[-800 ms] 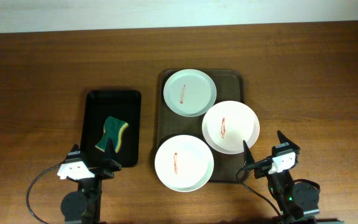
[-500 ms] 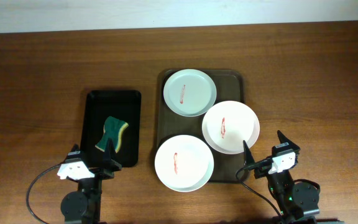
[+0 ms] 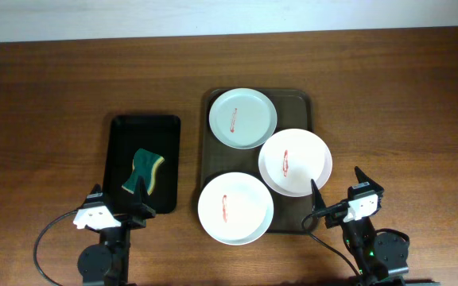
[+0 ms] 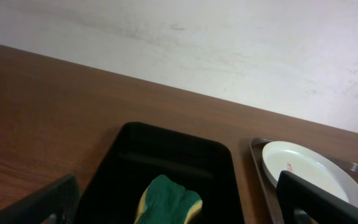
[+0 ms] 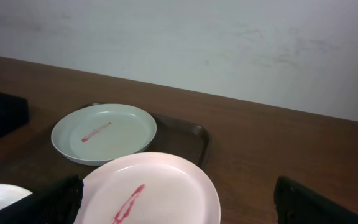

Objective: Clean dirty plates on tray and stack at the side

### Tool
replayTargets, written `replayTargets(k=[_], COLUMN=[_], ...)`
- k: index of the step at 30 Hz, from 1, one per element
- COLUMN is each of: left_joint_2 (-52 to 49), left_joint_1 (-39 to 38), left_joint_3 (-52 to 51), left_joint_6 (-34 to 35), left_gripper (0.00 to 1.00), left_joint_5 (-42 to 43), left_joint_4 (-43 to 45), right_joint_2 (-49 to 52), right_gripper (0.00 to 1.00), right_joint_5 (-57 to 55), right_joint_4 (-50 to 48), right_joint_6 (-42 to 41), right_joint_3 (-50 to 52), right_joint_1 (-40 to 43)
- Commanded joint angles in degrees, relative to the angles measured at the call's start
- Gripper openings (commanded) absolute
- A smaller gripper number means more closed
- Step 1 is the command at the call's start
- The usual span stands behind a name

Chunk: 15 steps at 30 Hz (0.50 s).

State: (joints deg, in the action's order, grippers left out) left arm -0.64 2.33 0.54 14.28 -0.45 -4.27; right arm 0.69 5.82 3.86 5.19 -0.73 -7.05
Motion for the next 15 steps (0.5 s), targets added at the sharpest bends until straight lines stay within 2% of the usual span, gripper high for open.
replayTargets(k=[1,4,6,8,9,10,12,15], left_joint_2=[0.0,0.0,0.0,0.0,0.0,0.0,0.0,-4.3], left_joint_1=[-0.3,-0.3,-0.3,-0.3,-0.3,-0.3,-0.3,-0.3], left_joint_3=[0.0,0.0,0.0,0.0,0.0,0.3,3.8,15.2], left_joint_6=[-0.9,-0.9,-0.6,-0.7,-0.7,-0.6,-0.7,-0.7], left_gripper=[0.99,0.99,0.99,0.99,0.99,0.99,0.99,0.99], left_joint_5=[0.2,1.4,9.6,18.9,21.0,22.4,22.3,22.3], left_joint_4=[-0.3,-0.5,0.3,5.7,7.9,11.4,12.2,3.5], right_joint_2=[-0.2,-0.2,-0.2,-0.2,-0.2,-0.2,0.8,13.0], right_gripper=[0.99,0.99,0.99,0.99,0.99,0.99,0.99,0.99], right_joint_5=[-0.3,6.7,14.7,24.0,24.9,25.2,25.3,25.3], right_joint_4=[0.2,-1.8,-2.8,-2.8,-2.8,-2.8,-1.5,13.5], right_joint_6=[0.4,-5.4,-7.4,-9.1,-11.2,-13.3,-13.2,-13.2], right_joint_3=[0.4,0.4,0.4,-0.8,-2.1,-5.3,-13.1,-32.6], right_joint_1=[0.3,0.3,0.3,0.3,0.3,0.3,0.3,0.3])
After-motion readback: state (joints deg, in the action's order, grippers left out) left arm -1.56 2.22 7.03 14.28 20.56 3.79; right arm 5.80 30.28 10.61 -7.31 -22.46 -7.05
